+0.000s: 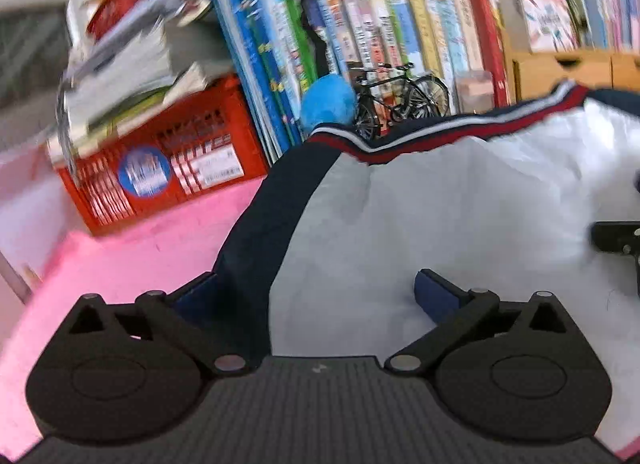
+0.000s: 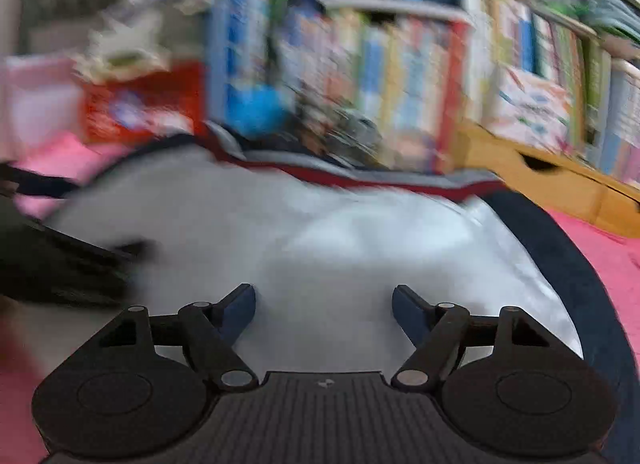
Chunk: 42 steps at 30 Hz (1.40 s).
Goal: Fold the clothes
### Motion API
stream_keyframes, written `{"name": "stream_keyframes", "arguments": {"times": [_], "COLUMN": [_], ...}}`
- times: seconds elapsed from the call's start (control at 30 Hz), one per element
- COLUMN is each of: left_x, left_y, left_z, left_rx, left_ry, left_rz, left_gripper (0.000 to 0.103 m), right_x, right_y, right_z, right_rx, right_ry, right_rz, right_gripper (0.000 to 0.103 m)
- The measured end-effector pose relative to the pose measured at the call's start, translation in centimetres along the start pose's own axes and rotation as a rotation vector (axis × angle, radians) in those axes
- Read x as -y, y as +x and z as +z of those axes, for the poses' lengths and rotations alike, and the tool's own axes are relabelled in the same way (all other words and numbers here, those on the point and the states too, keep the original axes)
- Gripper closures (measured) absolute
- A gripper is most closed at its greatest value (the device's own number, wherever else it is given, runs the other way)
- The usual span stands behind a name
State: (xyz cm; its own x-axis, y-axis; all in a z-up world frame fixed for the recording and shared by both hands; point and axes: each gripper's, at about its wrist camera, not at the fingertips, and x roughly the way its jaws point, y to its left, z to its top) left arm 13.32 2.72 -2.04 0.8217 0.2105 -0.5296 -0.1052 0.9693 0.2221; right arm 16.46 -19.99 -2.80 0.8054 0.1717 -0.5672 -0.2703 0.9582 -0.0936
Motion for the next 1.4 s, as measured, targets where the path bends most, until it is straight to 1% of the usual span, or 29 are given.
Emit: {"name": "stream_keyframes", "arguments": {"times": [0.03,0.1,0.13,0.17,0.2,0.23,0.27,0.3,0.33,0.37,0.4,0.43,0.5,0.53,0.57,0.6,0.67,0.7,0.77,0.9,0.97,1.03,1.1,1.13,1.17,1.2,1.23,1.3,1.4], "left_x": [-0.5,-0.9,-0.9,-0.8,-0.7,-0.6,-0.6,-0.6,-0.7,-0.8,-0.8,-0.8,-0.9,-0.9,-1.0,-1.1,-1.3,-1.3,-1.3,-1.1,-1.1,-1.8,-2.0,-2.0,-1.9,-1.9,-1.9,-1.9,-1.8], "left_y": [0.3,0.6,0.8,0.8,0.9,0.9,0.9,1.0,1.2,1.2,1.2,1.3,1.5,1.5,1.5,1.5,1.5,1.5,2.3,3.3,3.3,2.0,1.4,1.3,1.3,1.3,1.3,1.4,1.5], "left_z": [-0.2,-0.4,-0.7,-0.8,-0.9,-1.0,-0.9,-0.9,-1.0,-0.9,-0.9,-1.0,-1.1,-1.1,-1.0,-0.9,-0.8,-0.8,-1.2,-1.2,-1.4,-0.5,-0.3,-0.3,-0.2,-0.2,-0.2,-0.2,-0.3], "left_rx": [-0.012,-0.021,-0.021,-0.019,-0.016,-0.014,-0.013,-0.015,-0.017,-0.019,-0.02,-0.021,-0.023,-0.025,-0.027,-0.03,-0.036,-0.039,-0.047,-0.053,-0.057,-0.063,-0.067,-0.068,-0.069,-0.07,-0.07,-0.071,-0.071], "left_ry": [-0.021,-0.035,-0.033,-0.025,-0.015,-0.007,-0.004,-0.006,-0.01,-0.014,-0.016,-0.018,-0.021,-0.024,-0.027,-0.03,-0.039,-0.044,-0.051,-0.052,-0.055,-0.066,-0.075,-0.078,-0.08,-0.082,-0.083,-0.086,-0.083], "left_rz": [-0.019,-0.038,-0.038,-0.036,-0.032,-0.027,-0.023,-0.024,-0.027,-0.03,-0.032,-0.034,-0.037,-0.039,-0.042,-0.044,-0.051,-0.055,-0.06,-0.066,-0.071,-0.078,-0.084,-0.086,-0.087,-0.087,-0.088,-0.089,-0.088], "left_gripper": [0.0,0.0,0.0,0.0,0.0,0.0,0.0,0.0,0.0,0.0,0.0,0.0,0.0,0.0,0.0,0.0,0.0,0.0,0.0,0.0,0.0,0.0,0.0,0.0,0.0,0.0,0.0,0.0,0.0], "right_x": [1.6,5.6,7.1,8.6,10.2,12.0,13.0,12.9,11.9,10.6,9.2,7.7,4.6,3.3,1.7,0.1,-2.0,-2.0,-1.9,-0.5,-0.5,-0.3,-0.1,0.0,0.1,0.1,0.1,1.0,4.6], "right_y": [0.2,0.3,0.3,0.4,0.4,0.1,-0.4,-1.0,-1.5,-2.1,-2.7,-2.8,-2.7,-2.3,-1.4,-0.2,2.6,3.8,6.1,9.8,10.0,9.8,9.4,8.5,7.5,6.5,5.6,3.6,1.5], "right_z": [-0.1,0.0,-0.1,-0.2,-0.1,0.1,0.3,0.7,1.4,2.1,2.8,3.3,4.4,4.7,5.1,5.5,6.3,6.8,7.7,10.0,10.1,10.0,9.9,9.5,9.1,8.7,8.4,7.2,4.7], "right_rx": [-0.011,-0.01,-0.014,-0.021,-0.034,-0.053,-0.061,-0.053,-0.026,0.014,0.057,0.06,0.047,0.025,-0.007,-0.03,-0.066,-0.076,-0.092,-0.12,-0.112,-0.103,-0.099,-0.099,-0.099,-0.097,-0.095,-0.102,-0.115], "right_ry": [0.04,0.089,0.082,0.074,0.098,0.171,0.228,0.239,0.212,0.179,0.161,0.166,0.186,0.186,0.163,0.133,0.074,0.083,0.114,0.198,0.213,0.249,0.28,0.268,0.251,0.225,0.197,0.128,0.014], "right_rz": [-0.042,-0.174,-0.241,-0.308,-0.344,-0.351,-0.349,-0.382,-0.419,-0.411,-0.355,-0.261,-0.061,0.015,0.077,0.096,0.057,0.038,0.002,0.017,0.034,0.069,0.116,0.143,0.168,0.16,0.145,0.06,-0.192], "right_gripper": [0.028,0.049,0.047,0.033,0.004,0.005,0.01,0.02,0.023,0.023,0.023,0.023,0.026,0.029,0.035,0.04,0.045,0.048,0.048,0.049,0.048,0.045,0.038,0.035,0.029,0.027,0.026,0.023,0.021]}}
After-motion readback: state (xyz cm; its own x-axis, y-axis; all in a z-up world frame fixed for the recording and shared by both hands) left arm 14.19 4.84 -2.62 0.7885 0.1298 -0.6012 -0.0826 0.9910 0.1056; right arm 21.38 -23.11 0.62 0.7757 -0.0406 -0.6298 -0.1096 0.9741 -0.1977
